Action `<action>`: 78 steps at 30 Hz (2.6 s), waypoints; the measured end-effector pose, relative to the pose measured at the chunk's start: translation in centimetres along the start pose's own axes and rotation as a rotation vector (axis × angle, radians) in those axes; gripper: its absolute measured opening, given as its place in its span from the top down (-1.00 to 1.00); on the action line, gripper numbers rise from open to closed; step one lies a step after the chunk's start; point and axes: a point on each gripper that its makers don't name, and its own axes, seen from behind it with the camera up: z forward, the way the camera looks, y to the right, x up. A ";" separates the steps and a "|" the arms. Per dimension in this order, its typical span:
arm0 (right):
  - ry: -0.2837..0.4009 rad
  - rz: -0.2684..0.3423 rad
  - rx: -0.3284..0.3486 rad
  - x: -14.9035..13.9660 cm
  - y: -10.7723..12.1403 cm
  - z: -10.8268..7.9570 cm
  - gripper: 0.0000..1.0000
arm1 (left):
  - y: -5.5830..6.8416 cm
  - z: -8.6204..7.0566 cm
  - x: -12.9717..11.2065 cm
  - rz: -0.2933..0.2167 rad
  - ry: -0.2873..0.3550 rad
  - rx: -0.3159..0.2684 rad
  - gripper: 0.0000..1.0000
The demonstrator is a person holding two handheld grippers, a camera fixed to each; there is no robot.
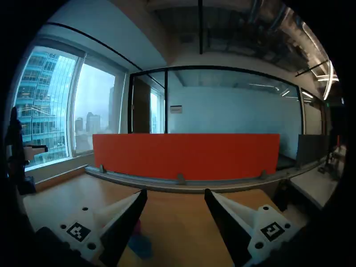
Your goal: Pour water
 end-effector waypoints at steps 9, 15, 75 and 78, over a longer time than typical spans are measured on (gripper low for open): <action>-0.002 -0.024 0.052 -0.1 -0.8 -0.1 -1.00 | 1.6 0.1 0.3 -0.032 -0.006 -0.078 -0.99; 0.003 -0.053 0.112 0.0 -1.7 -0.4 -1.00 | 2.9 -0.1 0.5 -0.015 0.003 -0.145 -1.00; -0.223 -0.149 0.408 -8.3 -6.0 -2.5 -1.00 | 14.0 -2.0 -12.1 0.110 -0.171 -0.574 -0.99; -0.236 -0.157 0.409 -9.1 -5.8 -2.7 -1.00 | 14.4 -2.1 -12.9 0.115 -0.181 -0.584 -1.00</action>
